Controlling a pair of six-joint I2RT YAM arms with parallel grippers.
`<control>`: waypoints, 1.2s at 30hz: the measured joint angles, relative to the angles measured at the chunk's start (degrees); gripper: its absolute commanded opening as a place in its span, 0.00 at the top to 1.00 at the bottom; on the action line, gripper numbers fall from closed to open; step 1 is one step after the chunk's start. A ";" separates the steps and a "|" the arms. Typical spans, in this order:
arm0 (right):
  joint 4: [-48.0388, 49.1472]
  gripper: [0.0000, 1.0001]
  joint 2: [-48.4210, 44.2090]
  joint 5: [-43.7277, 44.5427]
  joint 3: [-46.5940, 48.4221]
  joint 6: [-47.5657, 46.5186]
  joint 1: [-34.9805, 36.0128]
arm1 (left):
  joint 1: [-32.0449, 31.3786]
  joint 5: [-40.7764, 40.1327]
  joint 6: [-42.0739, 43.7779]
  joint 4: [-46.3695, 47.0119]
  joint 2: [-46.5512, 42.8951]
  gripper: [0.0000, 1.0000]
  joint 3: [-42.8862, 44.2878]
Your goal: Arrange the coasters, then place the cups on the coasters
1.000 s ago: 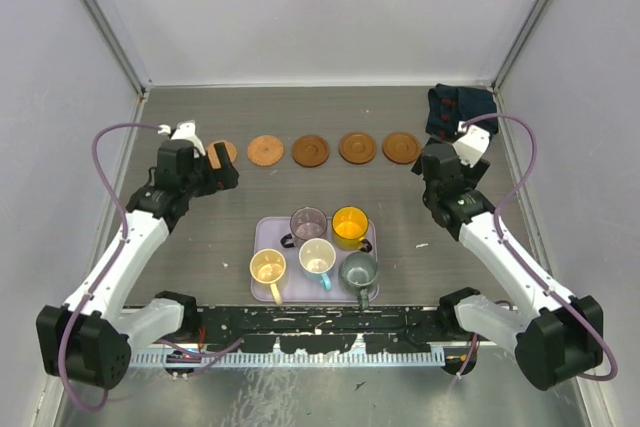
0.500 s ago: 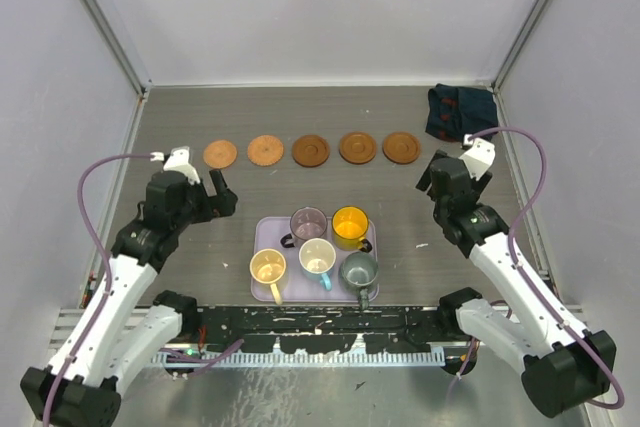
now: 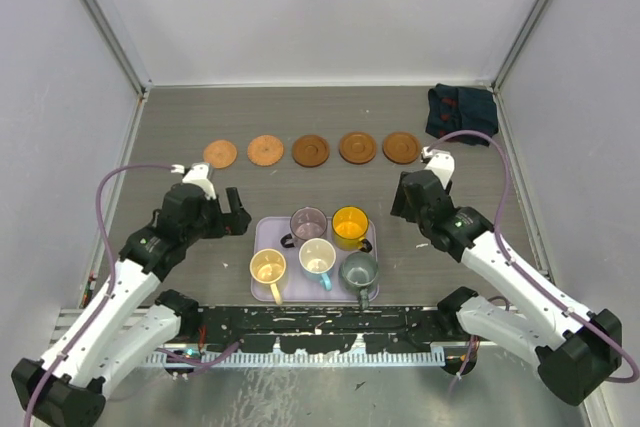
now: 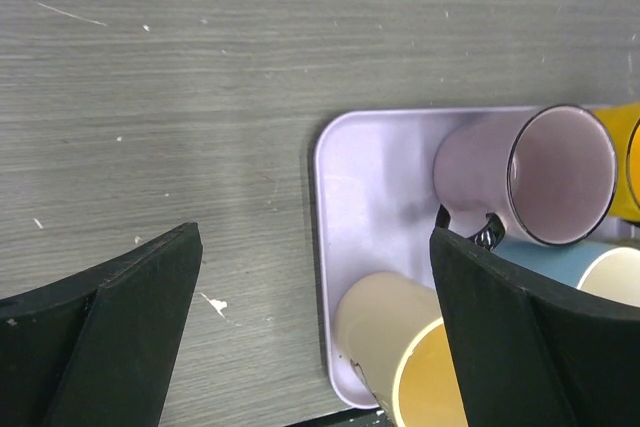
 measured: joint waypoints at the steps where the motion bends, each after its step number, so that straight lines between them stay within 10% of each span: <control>1: -0.35 0.35 0.42 -0.81 0.00 0.13 0.81 | -0.74 -0.04 0.00 0.07 0.79 0.02 0.00; 36: -4.79 0.42 8.20 -30.10 1.88 -6.84 7.23 | -5.73 9.01 2.99 12.07 20.39 0.02 -0.02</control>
